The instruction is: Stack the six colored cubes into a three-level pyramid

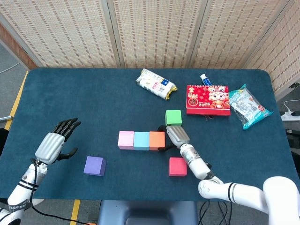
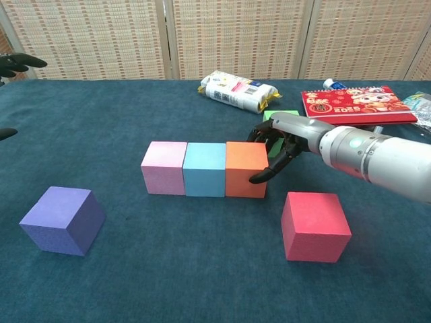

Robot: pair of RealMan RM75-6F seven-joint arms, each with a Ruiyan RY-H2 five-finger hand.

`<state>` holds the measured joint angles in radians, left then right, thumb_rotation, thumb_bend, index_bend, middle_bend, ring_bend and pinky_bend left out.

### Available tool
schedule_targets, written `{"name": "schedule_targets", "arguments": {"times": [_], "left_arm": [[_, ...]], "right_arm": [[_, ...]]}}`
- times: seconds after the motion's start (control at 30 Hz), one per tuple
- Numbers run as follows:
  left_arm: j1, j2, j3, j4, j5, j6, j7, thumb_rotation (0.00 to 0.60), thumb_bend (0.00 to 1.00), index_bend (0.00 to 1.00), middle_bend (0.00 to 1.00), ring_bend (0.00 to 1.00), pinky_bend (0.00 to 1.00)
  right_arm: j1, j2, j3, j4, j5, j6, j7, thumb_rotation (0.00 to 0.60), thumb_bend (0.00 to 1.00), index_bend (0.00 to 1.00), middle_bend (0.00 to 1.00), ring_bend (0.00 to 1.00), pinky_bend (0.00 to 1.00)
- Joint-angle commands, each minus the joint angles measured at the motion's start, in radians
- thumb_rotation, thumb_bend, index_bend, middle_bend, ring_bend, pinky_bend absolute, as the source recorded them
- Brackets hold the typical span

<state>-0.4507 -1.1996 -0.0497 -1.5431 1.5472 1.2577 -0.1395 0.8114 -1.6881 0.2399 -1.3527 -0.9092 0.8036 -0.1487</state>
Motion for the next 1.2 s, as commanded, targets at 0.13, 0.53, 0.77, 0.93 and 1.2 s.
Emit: {"name": "schedule_targets", "arguments": {"times": [0.13,0.53,0.77,0.93,1.2], "left_arm": [[0.000,0.000,-0.001,-0.002,0.003,0.001,-0.001,0.600,0.34,0.00,0.00,0.00,0.09],[0.001,0.002,-0.005,-0.006,0.002,-0.001,0.004,0.600,0.34,0.00,0.00,0.00,0.09],[-0.001,0.001,-0.006,-0.007,0.001,-0.006,0.004,0.600,0.34,0.00,0.00,0.00,0.09],[-0.001,0.000,-0.005,-0.005,0.002,-0.007,0.000,0.600,0.34,0.00,0.00,0.00,0.09],[-0.001,0.000,-0.006,-0.004,0.003,-0.009,-0.006,0.600,0.35,0.00,0.00,0.00,0.09]], "right_arm": [[0.006,0.001,-0.002,-0.001,0.014,-0.007,-0.013,0.600,0.20,0.42,0.47,0.40,0.56],[0.010,0.015,-0.003,-0.015,0.022,-0.016,-0.016,0.600,0.20,0.42,0.47,0.40,0.56],[0.012,0.007,-0.003,-0.006,0.016,-0.010,-0.011,0.600,0.20,0.42,0.47,0.40,0.55],[0.014,-0.001,-0.002,0.003,0.012,-0.009,-0.007,0.600,0.20,0.42,0.47,0.40,0.55],[0.010,0.003,-0.001,0.005,0.006,-0.003,-0.001,0.600,0.20,0.42,0.47,0.40,0.54]]}}
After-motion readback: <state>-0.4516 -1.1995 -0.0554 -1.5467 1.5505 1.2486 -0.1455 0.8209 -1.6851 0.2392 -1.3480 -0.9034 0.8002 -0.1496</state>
